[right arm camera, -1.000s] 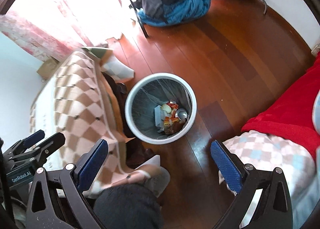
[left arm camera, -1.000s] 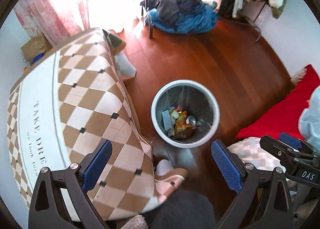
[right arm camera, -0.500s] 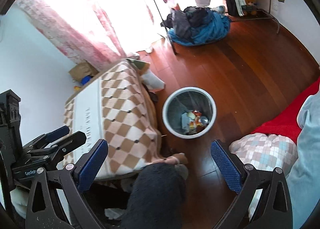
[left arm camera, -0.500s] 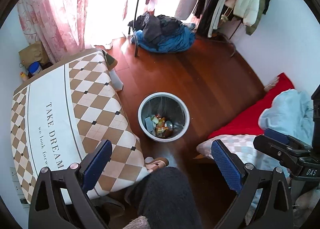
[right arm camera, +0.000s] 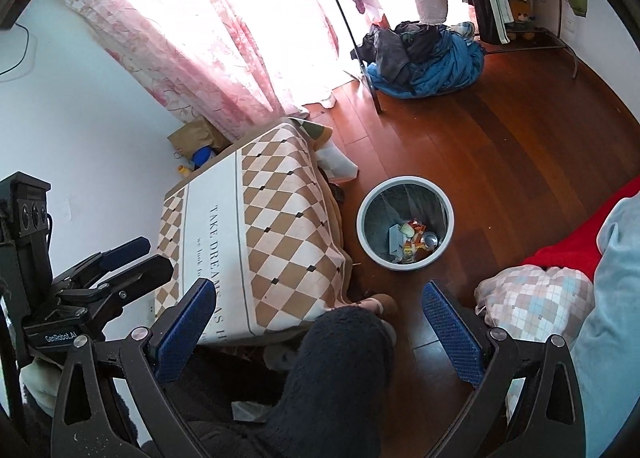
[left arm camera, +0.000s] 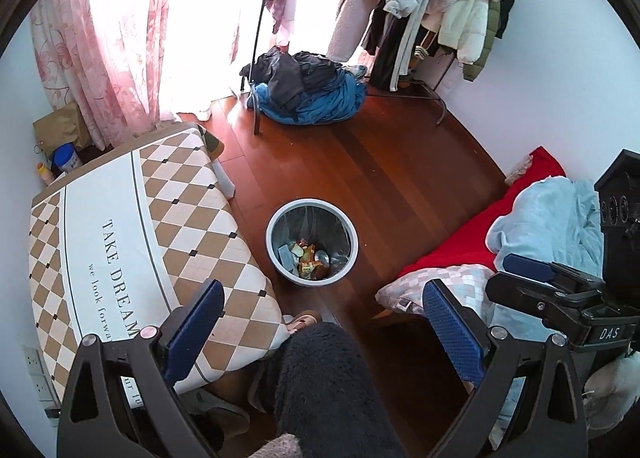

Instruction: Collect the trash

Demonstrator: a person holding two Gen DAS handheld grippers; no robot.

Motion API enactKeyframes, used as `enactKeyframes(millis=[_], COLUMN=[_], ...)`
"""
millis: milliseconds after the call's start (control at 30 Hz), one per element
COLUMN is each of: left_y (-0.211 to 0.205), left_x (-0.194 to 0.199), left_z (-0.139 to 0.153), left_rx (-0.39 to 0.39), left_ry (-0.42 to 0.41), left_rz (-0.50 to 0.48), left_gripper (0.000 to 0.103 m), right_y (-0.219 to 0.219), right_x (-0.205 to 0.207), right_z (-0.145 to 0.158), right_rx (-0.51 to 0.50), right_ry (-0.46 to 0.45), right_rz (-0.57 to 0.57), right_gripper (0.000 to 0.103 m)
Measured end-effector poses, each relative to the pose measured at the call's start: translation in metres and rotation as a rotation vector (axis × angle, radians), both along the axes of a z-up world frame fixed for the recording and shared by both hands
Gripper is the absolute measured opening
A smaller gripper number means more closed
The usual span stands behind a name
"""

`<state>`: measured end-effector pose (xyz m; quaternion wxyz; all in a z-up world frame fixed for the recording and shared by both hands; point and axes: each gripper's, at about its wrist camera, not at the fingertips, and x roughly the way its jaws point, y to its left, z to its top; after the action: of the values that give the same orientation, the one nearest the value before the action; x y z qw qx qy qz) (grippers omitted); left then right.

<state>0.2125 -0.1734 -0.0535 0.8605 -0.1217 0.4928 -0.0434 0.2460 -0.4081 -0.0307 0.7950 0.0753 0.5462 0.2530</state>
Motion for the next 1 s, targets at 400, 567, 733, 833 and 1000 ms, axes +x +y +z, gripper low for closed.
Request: enactKeyframes(millis=[400, 567, 733, 833, 1000], left_y=[0.002, 0.002, 0.003, 0.002, 0.003], left_x=[-0.013, -0.015, -0.017, -0.016, -0.014], left_z=[0.01, 0.013, 0.015, 0.016, 0.015], left_rx=[-0.023, -0.021, -0.013, -0.02, -0.028], left_ry=[-0.013, -0.02, -0.023, -0.012, -0.004], left_rz=[-0.013, -0.012, -0.008, -0.009, -0.007], left_gripper=[0.102, 0.102, 0.102, 0.102, 0.102], right_y=[-0.002, -0.002, 0.0, 0.0, -0.001], right_x=[-0.009, -0.011, -0.012, -0.013, -0.012], right_z=[0.007, 0.009, 0.008, 0.008, 0.01], right_rx=[-0.002, -0.006, -0.007, -0.011, -0.019], right_ry=[0.003, 0.004, 0.005, 0.006, 0.002], right_rz=[0.014, 0.02, 0.017, 0.017, 0.017], right_gripper=[0.103, 0.103, 0.103, 0.103, 0.103])
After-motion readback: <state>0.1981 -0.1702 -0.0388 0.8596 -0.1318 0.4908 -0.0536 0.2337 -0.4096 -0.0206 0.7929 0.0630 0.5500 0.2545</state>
